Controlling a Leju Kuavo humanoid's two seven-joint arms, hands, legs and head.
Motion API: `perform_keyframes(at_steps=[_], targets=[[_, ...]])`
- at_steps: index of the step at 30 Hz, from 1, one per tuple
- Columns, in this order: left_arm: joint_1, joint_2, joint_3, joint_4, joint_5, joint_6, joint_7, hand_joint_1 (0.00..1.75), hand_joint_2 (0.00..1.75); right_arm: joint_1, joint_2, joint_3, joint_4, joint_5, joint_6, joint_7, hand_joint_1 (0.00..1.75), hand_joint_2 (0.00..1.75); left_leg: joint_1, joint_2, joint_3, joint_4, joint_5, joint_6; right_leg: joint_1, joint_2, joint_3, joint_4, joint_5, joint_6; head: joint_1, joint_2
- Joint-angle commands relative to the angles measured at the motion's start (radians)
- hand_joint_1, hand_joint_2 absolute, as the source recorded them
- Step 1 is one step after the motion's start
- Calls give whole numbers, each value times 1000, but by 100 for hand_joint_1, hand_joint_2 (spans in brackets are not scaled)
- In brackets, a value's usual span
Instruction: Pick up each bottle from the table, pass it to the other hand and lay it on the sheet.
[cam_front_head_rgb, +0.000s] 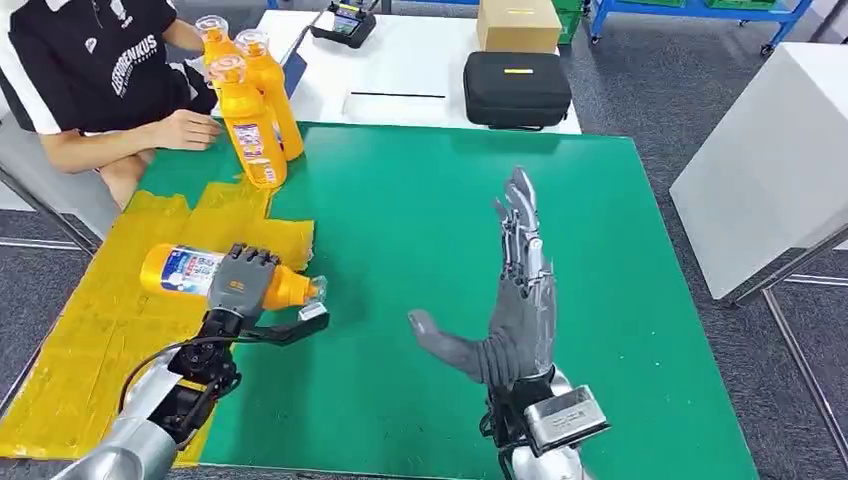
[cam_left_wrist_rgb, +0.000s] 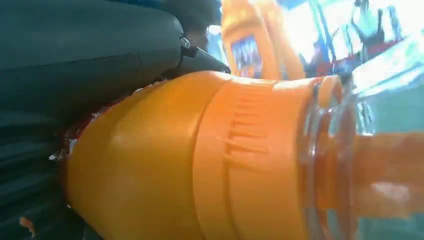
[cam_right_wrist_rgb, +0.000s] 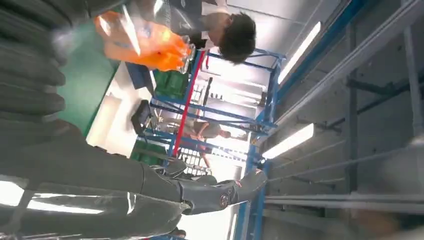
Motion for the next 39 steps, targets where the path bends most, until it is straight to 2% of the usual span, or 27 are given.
perform_keyframes(at_steps=[1,3,4,5,15,22,35,36,37,39], targets=[[-93,19,69,137,2,-55,-21,175,175,-32,-5,12,32,13,20,22,0,175,1,0,2,0,-1,-2,1,-1,2,0,-1,-1,0,0],[-90,17,80,142,11,-67,-30,175,175,-39,-1,12,40,15,25,25,0,175,1,2,3,0,-1,-1,1,0,2,0,-1,-1,0,0],[-90,16,83,145,12,-71,-30,28,175,-40,-1,12,42,15,26,26,0,175,0,2,5,0,-2,-2,1,0,4,1,-2,-2,0,0],[-86,13,89,148,16,-73,-30,0,175,-41,1,14,46,17,28,28,0,175,0,1,3,0,-2,-2,0,0,3,0,-1,-1,0,0],[-72,0,136,138,46,-42,-20,0,175,-32,2,12,47,8,29,32,0,175,0,1,5,0,-2,-2,0,-1,5,1,-3,-2,0,0],[-57,-15,208,87,127,0,-98,0,175,-30,-7,10,53,-31,46,42,0,175,0,1,6,0,-3,-2,0,-1,6,0,-3,-2,0,0],[-57,-17,210,80,128,-8,-99,0,175,-29,-9,9,56,-34,46,41,0,175,1,0,4,0,-2,-2,1,-1,5,0,-2,-2,0,0],[-51,-21,224,65,149,1,-117,0,175,-27,-7,7,56,-39,45,42,0,175,0,0,4,0,-2,-2,0,-1,4,0,-2,-1,0,0],[-37,-33,270,22,229,-6,-187,0,175,-18,-9,1,55,-56,48,45,0,175,0,0,6,0,-3,-2,1,-2,6,1,-3,-2,0,0],[33,-34,296,-197,322,-19,-226,0,175,7,-10,-19,49,-77,50,46,0,175,0,0,5,0,-2,-2,0,-2,6,0,-3,-2,0,0]])
